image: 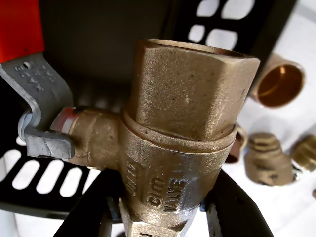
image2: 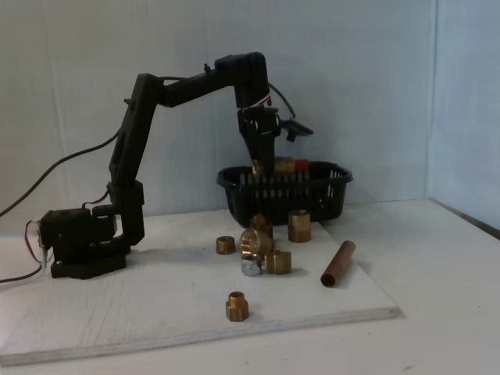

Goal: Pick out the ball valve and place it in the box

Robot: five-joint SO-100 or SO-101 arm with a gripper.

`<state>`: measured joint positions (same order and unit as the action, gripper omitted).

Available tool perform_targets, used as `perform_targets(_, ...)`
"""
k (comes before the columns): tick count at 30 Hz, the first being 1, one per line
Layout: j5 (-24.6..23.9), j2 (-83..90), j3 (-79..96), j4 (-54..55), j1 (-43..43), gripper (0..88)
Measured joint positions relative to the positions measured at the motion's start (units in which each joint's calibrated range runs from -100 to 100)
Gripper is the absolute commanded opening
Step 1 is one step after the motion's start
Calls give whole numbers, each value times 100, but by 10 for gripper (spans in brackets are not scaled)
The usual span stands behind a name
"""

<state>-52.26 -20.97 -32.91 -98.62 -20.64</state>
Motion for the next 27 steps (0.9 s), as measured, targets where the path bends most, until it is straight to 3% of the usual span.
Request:
perform_targets(8,0,729,808,146,-96,27)
perform_targets(27,-114,432,908,1083,-333,34)
